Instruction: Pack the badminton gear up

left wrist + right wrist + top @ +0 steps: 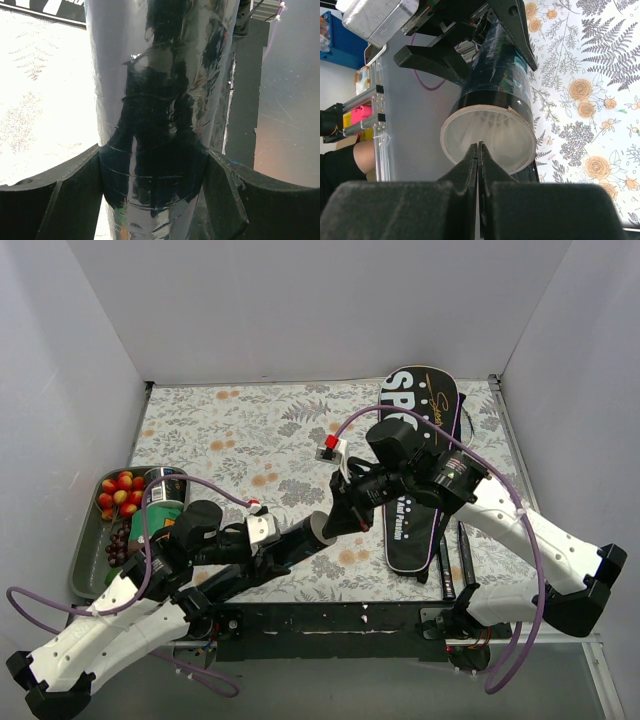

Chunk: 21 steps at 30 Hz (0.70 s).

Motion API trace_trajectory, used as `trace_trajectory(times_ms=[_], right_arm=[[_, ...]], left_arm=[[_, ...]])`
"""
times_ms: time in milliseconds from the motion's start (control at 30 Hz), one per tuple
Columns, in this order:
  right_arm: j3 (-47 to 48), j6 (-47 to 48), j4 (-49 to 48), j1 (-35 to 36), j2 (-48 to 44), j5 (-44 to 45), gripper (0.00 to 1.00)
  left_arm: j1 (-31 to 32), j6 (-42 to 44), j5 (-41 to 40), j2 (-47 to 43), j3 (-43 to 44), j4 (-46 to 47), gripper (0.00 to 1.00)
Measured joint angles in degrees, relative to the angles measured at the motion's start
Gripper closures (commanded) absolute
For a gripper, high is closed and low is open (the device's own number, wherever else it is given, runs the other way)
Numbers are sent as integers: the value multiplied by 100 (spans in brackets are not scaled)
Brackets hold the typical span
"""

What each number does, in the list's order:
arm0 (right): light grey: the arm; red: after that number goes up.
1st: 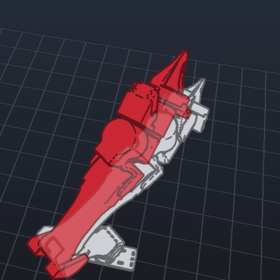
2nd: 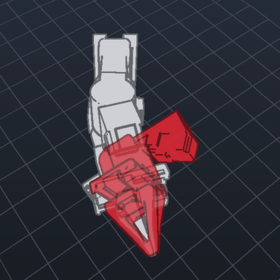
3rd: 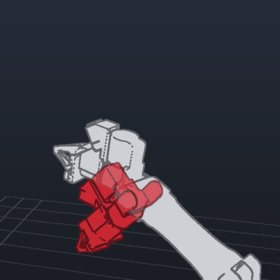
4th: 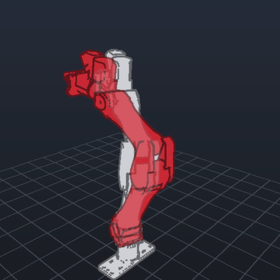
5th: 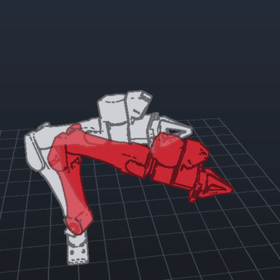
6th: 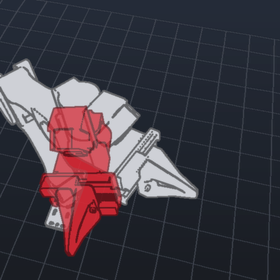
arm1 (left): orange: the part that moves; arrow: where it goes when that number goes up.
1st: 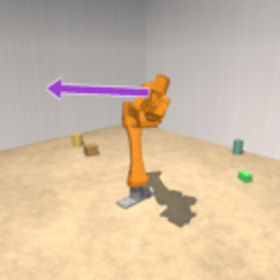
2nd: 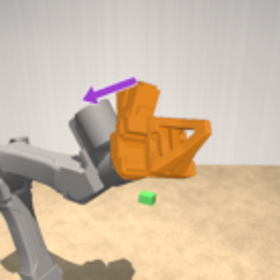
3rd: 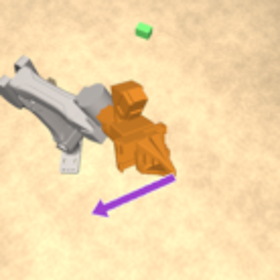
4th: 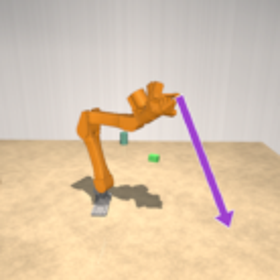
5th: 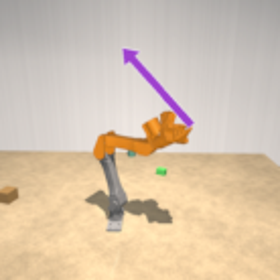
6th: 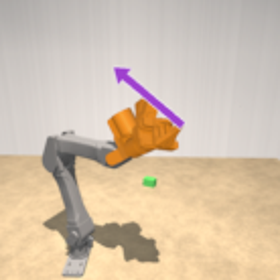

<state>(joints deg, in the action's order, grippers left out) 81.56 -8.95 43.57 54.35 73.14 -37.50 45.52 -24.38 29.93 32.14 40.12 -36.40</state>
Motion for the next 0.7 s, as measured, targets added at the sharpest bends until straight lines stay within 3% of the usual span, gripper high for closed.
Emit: trace_trajectory(times_ms=[600,700], right_arm=[[-138,-205,-385,195,-170,275,99],[136,-166,-127,267,-96,621,91]], left_arm=[[0,11,-15,-20,0,-11,81],[0,0,-52,31,0,20,81]])
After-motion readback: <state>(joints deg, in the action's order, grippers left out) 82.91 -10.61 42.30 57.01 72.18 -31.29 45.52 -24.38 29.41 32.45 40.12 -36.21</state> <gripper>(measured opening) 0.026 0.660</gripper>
